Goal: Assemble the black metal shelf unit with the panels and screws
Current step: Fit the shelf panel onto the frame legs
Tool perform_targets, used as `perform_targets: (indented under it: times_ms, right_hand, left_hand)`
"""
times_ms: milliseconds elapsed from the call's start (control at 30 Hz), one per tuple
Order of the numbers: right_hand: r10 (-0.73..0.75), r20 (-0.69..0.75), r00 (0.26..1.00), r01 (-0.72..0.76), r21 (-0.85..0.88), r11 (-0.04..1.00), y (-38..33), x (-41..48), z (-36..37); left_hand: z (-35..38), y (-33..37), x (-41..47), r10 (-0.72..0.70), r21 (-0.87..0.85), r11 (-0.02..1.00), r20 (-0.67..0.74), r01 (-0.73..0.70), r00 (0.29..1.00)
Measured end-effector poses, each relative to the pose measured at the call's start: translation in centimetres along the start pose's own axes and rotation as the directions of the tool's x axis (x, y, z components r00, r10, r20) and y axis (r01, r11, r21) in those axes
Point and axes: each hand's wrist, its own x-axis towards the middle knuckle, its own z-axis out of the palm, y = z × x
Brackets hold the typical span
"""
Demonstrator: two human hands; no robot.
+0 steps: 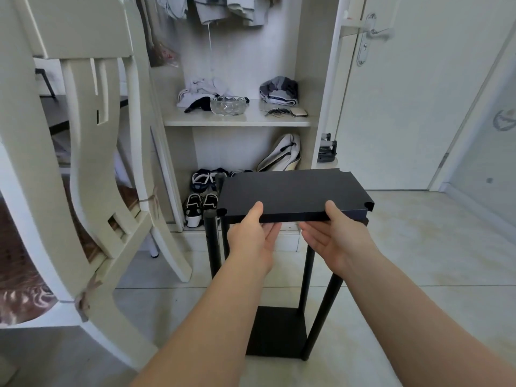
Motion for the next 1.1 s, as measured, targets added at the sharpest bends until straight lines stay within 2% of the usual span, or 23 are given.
perform_targets:
  times_ms: [300, 633, 900, 1100]
  right_hand:
    - [0.012, 0.02, 1.0, -0.012, -0.024, 1.0, 1.1, 0.1, 1.4]
    - [-0.001, -0.021, 1.0, 0.0, -0.031, 1.0, 2.0, -0.6, 1.6]
    - [0.106, 0.038, 0.994, -0.107, 0.043, 0.993, 3.3, -0.9, 1.7]
    - [0.137, 0.029, 0.99, -0.138, 0.055, 0.989, 3.9, -0.3, 1.6]
  left_hand:
    - [-1.1, 1.2, 0.1, 0.016, -0.004, 1.0, -0.03, -0.016, 0.999]
    - [-1.9, 1.7, -0.1, -0.001, 0.022, 1.0, -0.074, 0.003, 0.997]
    - [-2.9, 2.4, 0.9, 0.013, 0.092, 0.996, -0.074, -0.006, 0.997]
    - [-3.6, 1.9, 1.5, 0.006, 0.121, 0.993, -0.049, 0.0, 0.999]
